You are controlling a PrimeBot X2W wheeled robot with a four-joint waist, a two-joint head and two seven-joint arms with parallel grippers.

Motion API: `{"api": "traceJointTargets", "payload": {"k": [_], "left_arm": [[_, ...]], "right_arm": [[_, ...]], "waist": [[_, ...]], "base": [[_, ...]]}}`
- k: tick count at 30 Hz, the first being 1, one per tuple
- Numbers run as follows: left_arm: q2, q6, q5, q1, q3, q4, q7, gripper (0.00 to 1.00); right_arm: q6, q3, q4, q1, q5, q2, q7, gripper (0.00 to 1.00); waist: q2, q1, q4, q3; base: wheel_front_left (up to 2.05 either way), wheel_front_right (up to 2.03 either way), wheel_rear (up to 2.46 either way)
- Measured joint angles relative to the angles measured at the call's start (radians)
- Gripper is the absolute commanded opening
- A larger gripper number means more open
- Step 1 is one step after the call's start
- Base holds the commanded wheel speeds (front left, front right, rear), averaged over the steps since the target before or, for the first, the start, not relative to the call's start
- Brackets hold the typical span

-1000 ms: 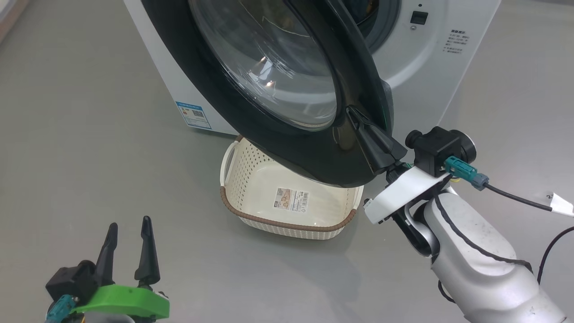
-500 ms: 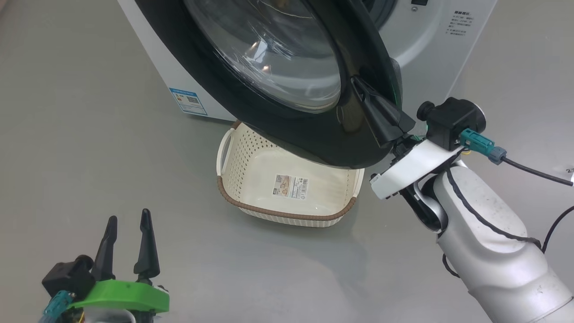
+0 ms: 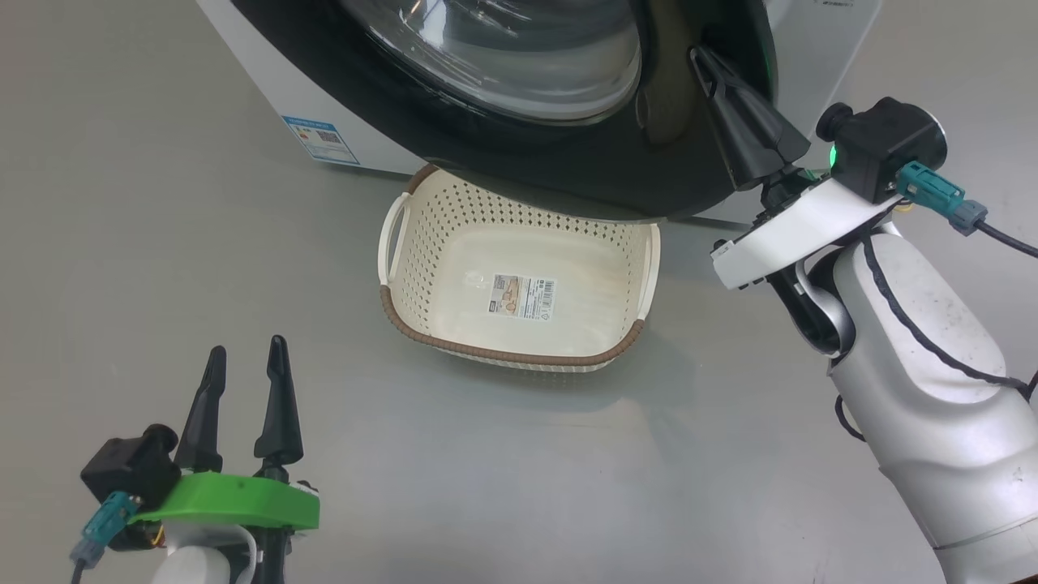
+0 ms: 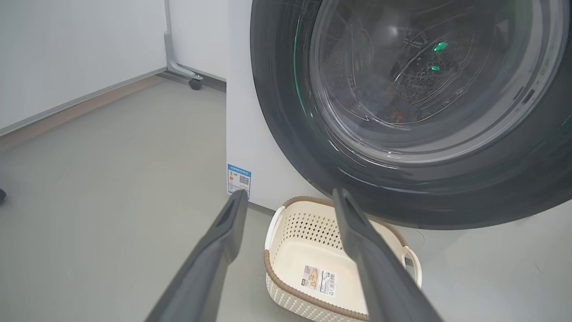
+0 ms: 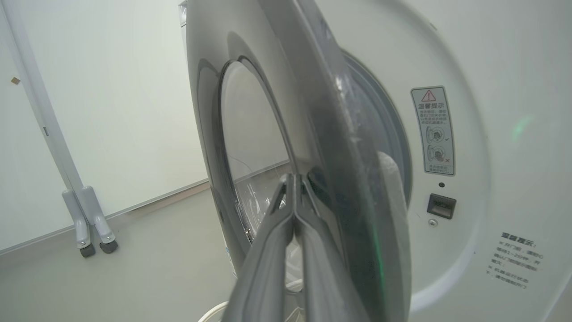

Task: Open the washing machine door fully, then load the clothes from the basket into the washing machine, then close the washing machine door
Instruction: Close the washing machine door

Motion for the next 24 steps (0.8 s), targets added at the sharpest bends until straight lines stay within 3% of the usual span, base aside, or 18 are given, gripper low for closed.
{"api": "traceJointTargets", "payload": {"k": [12,24], "left_arm": [[-0.003,0.0,-0.018,-0.065,-0.05,-0.009,0.0,1.0],[-0.008,-0.001,-0.067,-0.123,-0.123,-0.026,0.0,1.0]], "right_arm": [[0.0,-0.04,0.033,-0.124,-0.026,-0.065,0.0,0.0],[0.0,-0.044,0.086,-0.249,-0.062,-0.15,0.0,0.0]], "waist": [[0.0,0.0,0.016,0.1],[0.0,-0.0001,0.075,0.197]], "base": [[0.0,0.0,0.0],[0.0,0.0,0.0]]}}
